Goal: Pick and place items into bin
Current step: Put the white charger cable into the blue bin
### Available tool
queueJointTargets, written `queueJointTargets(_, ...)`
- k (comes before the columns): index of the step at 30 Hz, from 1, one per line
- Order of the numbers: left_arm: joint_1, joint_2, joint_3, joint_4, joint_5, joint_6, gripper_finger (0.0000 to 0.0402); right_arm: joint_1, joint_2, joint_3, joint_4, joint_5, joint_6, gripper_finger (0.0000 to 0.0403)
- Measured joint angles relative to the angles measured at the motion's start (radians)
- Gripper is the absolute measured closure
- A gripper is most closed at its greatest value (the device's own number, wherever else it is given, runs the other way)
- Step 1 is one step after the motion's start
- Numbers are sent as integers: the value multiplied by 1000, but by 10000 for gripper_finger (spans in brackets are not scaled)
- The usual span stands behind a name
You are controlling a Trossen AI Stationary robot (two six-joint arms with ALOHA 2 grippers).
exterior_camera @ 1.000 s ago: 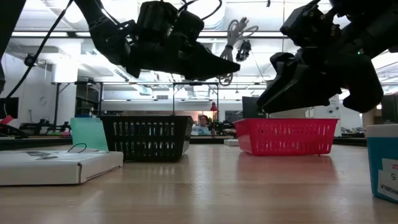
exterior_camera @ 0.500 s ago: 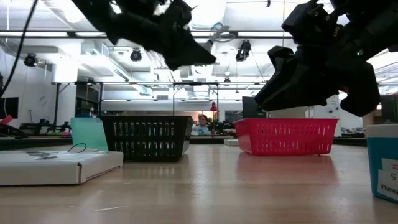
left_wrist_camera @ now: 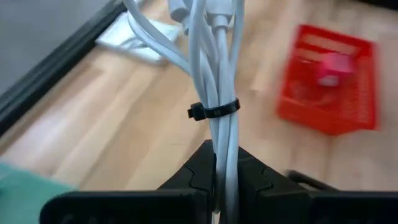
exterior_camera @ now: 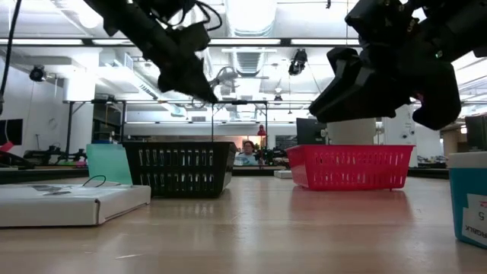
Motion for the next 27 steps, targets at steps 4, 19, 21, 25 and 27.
queueJointTargets(4,39,1,-1,-76,-83,-44,389,0,0,1,0,0,9,312)
queueJointTargets(19,252,6,-9,-400,-152,-414,389,0,0,1,-1,0,-5,321)
queueJointTargets(21,281,11,-9,-417,-153,-418,389,0,0,1,-1,0,-6,323)
queueJointTargets(25,334,13,-9,-424,-151,-437,389,0,0,1,-1,0,-6,323)
queueJointTargets(27,358,13,-10,-432,-152,-465,389,0,0,1,-1,0,-6,321)
